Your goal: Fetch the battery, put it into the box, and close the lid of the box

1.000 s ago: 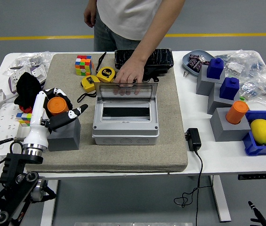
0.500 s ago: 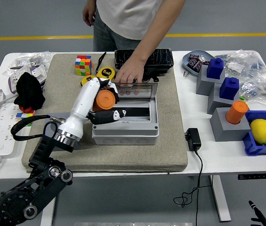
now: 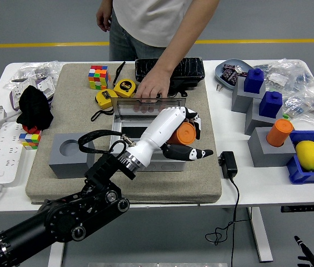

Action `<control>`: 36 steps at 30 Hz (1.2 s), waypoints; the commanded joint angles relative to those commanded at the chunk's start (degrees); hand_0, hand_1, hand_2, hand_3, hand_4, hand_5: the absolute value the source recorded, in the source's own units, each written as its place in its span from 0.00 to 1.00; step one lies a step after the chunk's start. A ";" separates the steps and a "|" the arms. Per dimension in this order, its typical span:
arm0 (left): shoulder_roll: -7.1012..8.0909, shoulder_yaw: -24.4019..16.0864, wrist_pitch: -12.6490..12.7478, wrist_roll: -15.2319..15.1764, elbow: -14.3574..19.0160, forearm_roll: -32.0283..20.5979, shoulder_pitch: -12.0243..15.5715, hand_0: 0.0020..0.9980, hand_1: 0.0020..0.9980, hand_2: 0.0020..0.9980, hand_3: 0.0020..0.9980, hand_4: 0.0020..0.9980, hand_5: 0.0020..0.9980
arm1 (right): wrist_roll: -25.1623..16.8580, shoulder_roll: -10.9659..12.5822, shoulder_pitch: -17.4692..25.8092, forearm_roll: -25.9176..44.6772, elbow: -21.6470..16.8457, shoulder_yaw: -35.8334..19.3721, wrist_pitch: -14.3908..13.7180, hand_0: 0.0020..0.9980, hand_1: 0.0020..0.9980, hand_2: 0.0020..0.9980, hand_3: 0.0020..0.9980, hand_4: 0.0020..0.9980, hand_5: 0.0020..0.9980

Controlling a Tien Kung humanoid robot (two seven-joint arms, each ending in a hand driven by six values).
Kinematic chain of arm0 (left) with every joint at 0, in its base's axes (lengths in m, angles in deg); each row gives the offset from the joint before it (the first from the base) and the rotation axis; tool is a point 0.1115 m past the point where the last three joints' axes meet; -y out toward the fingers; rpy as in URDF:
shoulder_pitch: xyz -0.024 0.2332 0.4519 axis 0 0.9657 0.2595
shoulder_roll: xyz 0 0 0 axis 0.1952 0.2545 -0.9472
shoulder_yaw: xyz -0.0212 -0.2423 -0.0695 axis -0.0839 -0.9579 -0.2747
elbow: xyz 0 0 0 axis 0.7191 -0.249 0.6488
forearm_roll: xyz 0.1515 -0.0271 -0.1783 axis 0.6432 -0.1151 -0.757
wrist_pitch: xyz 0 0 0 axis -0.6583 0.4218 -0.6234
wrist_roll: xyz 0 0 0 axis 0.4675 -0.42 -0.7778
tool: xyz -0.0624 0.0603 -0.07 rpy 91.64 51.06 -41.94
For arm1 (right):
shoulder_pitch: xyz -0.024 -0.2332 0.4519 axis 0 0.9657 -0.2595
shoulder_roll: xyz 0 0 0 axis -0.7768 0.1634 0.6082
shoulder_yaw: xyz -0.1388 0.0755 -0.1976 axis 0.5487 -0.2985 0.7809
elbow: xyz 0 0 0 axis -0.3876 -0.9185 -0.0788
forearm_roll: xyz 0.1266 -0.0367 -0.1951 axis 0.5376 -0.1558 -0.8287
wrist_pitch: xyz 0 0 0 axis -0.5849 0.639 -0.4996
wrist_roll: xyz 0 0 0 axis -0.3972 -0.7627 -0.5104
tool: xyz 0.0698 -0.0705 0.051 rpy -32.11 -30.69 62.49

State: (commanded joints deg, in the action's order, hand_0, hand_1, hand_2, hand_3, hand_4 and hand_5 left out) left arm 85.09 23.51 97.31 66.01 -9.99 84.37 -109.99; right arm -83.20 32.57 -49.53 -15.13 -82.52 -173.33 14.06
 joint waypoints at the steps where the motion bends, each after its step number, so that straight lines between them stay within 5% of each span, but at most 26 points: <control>1: 0.00 0.08 0.05 -0.10 -0.96 -0.10 -0.40 0.07 0.00 0.00 0.00 0.80 0.17 | 0.01 0.00 0.00 -0.05 0.00 -0.01 0.00 0.90 0.77 0.73 0.77 1.00 0.96; 6: 0.00 -0.39 0.63 -0.85 -7.46 -0.24 -2.99 0.08 0.00 0.00 0.00 0.84 0.20 | 0.09 0.15 0.02 -0.52 0.00 -0.11 0.05 0.90 0.77 0.73 0.77 1.00 0.96; 7: 0.00 -0.60 0.69 -1.01 -8.82 -0.23 -3.42 0.08 0.00 0.00 0.00 0.95 0.36 | 0.11 0.19 0.03 -0.66 0.00 -0.19 0.05 0.90 0.77 0.73 0.77 1.00 0.96; 11: 0.00 -1.58 0.65 -1.27 -12.49 -0.18 -4.21 0.08 0.00 0.00 0.00 0.95 0.36 | 0.11 0.28 0.02 -0.75 0.00 -0.24 0.03 0.90 0.77 0.73 0.77 1.00 0.96; 12: 0.00 -1.72 0.64 -1.30 -12.74 -0.20 -4.27 0.08 0.00 0.00 0.00 0.95 0.36 | 0.11 0.29 0.01 -0.74 0.00 -0.23 0.03 0.90 0.77 0.73 0.77 1.00 0.96; 13: 0.00 -1.93 0.64 -1.30 -12.92 -0.10 -4.28 0.08 0.00 0.00 0.00 0.99 0.48 | 0.12 0.29 0.01 -0.80 0.00 -0.31 0.02 0.90 0.77 0.73 0.77 1.00 0.96; 36: 0.00 -3.10 1.27 -0.43 -13.46 3.38 -4.38 0.09 0.00 0.00 0.00 1.00 0.62 | 0.07 0.22 -0.03 -0.85 0.00 -0.65 0.20 0.90 0.77 0.73 0.77 1.00 0.96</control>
State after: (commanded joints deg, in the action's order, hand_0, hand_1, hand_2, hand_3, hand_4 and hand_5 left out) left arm 85.09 20.41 98.58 65.58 -23.44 87.76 -114.37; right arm -83.12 32.79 -49.55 -15.98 -82.52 -173.99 14.26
